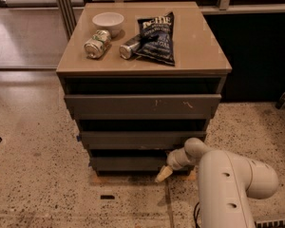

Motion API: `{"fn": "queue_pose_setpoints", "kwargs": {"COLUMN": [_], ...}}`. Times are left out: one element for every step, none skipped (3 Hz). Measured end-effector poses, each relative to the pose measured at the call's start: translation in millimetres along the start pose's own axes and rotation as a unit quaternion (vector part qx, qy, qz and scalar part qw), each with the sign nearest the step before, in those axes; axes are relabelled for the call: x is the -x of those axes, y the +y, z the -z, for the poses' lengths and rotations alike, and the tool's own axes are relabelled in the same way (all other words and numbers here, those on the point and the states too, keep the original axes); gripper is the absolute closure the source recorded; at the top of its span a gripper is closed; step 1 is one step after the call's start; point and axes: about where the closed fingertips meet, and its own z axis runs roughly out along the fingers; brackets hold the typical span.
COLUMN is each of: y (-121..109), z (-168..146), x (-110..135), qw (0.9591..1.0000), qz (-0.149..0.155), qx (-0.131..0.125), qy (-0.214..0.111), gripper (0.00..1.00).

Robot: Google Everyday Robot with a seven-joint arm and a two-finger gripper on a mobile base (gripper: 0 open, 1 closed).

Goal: Open bottom drawer

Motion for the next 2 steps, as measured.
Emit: {"fn": "queue_pose_setpoints", "kwargs": {"y": [-5.7,-8.3], "z": [-11.8,-18.5], "x": [-4.7,-8.1], "qw": [1.0,0.9999], "qz": [-0.007,-0.008], "qx": [0.002,0.006], "qy": [0.006,0.011], "gripper": [0.0,0.19]}}
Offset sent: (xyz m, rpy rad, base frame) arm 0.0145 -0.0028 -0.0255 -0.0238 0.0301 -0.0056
